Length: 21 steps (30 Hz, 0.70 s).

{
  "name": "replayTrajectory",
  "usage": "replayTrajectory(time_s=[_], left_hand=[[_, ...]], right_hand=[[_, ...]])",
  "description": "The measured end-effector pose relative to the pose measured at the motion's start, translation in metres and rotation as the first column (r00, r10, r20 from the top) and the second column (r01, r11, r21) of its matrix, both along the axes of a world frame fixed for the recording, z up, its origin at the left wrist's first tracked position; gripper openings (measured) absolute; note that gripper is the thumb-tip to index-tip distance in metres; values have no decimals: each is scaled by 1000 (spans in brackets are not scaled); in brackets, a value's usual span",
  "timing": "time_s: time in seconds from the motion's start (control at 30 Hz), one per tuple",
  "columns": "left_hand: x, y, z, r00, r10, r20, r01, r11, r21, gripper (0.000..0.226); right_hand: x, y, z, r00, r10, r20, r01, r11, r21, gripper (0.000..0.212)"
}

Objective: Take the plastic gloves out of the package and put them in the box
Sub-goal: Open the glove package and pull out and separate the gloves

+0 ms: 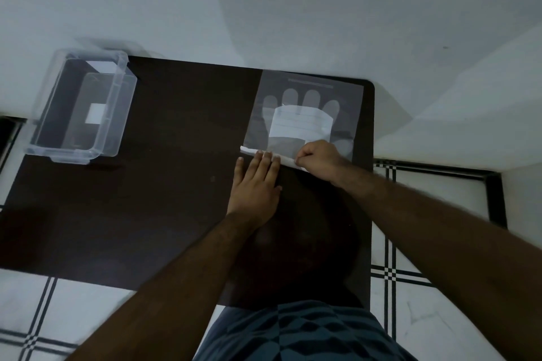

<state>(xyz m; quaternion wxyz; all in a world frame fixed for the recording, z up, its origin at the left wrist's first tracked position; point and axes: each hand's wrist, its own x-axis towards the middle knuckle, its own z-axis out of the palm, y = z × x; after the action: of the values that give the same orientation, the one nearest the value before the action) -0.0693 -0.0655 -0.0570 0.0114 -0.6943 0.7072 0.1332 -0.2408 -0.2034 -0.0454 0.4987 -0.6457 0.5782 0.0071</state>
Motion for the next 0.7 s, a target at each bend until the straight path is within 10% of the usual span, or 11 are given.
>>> replayTrajectory(time_s=[0.37,0.7], left_hand=[[1,7,-14,994,-94,52,93,996,14,72],[1,17,-24,999,-39,29,39,999,15,70]], right_hand=[[1,7,6,976,189,-112,-201,973,-116,22],[3,1,12,998,30,-52,-33,997,-68,13]])
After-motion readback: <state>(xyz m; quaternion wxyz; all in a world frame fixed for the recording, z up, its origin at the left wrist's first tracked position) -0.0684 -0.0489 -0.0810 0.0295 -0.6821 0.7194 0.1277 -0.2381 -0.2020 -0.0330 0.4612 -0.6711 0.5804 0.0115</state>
